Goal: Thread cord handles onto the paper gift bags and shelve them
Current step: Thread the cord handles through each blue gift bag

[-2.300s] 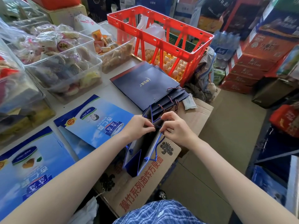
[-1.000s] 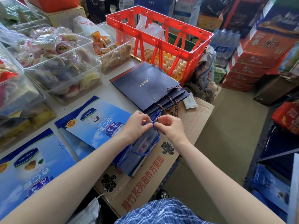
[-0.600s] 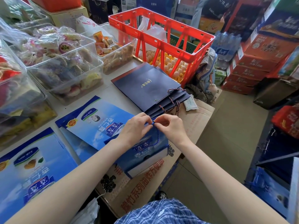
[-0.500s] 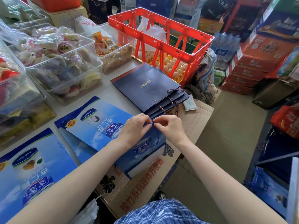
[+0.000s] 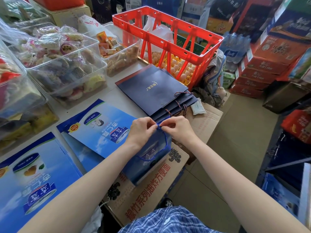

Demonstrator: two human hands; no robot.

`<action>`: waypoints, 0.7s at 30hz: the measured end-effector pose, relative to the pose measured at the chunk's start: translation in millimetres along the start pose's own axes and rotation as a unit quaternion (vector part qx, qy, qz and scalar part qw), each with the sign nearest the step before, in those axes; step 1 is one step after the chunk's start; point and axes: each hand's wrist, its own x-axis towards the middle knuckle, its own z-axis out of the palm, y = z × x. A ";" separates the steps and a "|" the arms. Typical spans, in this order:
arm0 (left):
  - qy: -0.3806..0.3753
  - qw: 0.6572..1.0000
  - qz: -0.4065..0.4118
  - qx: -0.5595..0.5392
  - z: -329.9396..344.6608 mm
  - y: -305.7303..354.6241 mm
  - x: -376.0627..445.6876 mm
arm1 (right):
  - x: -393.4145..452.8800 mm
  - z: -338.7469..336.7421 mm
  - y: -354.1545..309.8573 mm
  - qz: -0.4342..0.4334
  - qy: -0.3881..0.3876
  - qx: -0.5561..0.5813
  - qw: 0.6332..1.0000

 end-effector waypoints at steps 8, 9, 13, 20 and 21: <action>-0.070 0.997 -0.030 -0.022 -6.7 0.7 5.9 | 1.1 -1.7 -0.1 0.026 -0.011 0.046 0.999; -0.070 0.997 -0.031 -0.012 -6.7 0.9 6.3 | 1.4 -0.2 -1.2 0.027 -0.002 0.041 0.999; -0.064 0.997 -0.045 -0.013 -6.8 0.3 8.1 | 1.7 4.3 -4.9 0.033 0.024 0.030 0.999; -0.099 0.991 -0.045 -0.079 -10.9 -3.1 7.8 | 5.5 4.1 -5.3 0.039 0.011 0.043 0.998; -0.096 0.991 -0.042 -0.084 -11.5 -3.2 7.8 | 6.2 4.1 -5.6 0.037 0.001 0.040 0.999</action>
